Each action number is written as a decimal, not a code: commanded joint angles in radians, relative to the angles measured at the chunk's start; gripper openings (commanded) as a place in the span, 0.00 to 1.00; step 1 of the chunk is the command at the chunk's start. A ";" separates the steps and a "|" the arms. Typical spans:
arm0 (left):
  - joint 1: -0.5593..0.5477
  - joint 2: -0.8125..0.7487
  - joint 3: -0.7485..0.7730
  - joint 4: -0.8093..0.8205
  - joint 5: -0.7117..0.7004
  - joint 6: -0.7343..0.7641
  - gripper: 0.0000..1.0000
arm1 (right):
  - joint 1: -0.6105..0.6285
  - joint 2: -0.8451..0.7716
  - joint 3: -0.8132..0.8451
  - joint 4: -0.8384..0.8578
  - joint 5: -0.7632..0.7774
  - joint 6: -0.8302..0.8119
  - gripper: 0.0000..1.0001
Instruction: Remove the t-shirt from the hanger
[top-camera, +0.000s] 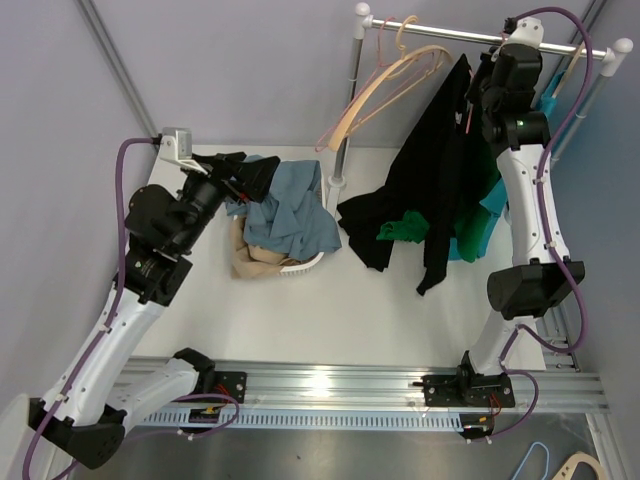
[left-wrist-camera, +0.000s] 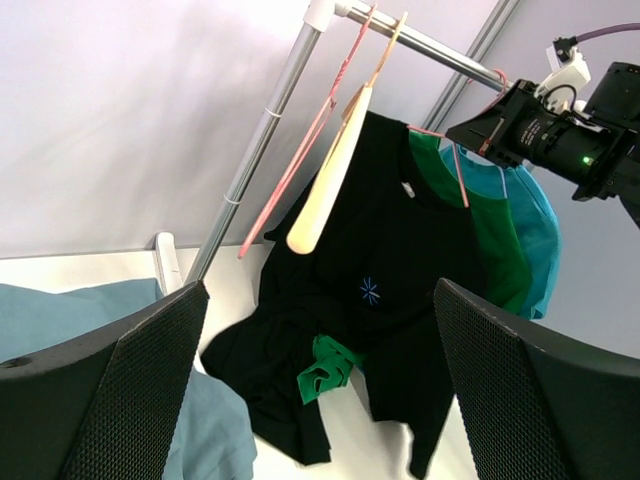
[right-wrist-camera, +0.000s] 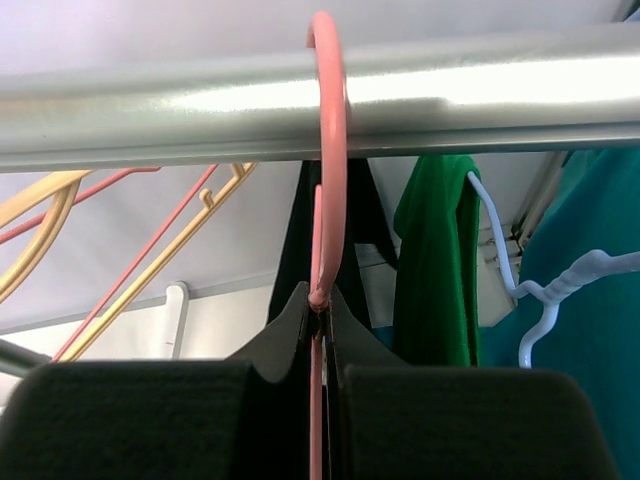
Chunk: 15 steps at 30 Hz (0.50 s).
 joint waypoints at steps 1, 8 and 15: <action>0.000 -0.009 0.035 0.019 0.002 0.012 1.00 | -0.014 0.002 0.056 0.009 -0.038 0.028 0.00; 0.000 0.032 0.146 -0.120 0.092 0.071 0.99 | -0.014 -0.009 0.177 -0.032 -0.139 0.053 0.00; -0.002 0.000 0.115 0.074 0.312 0.073 1.00 | -0.008 -0.118 0.115 -0.054 -0.176 0.071 0.00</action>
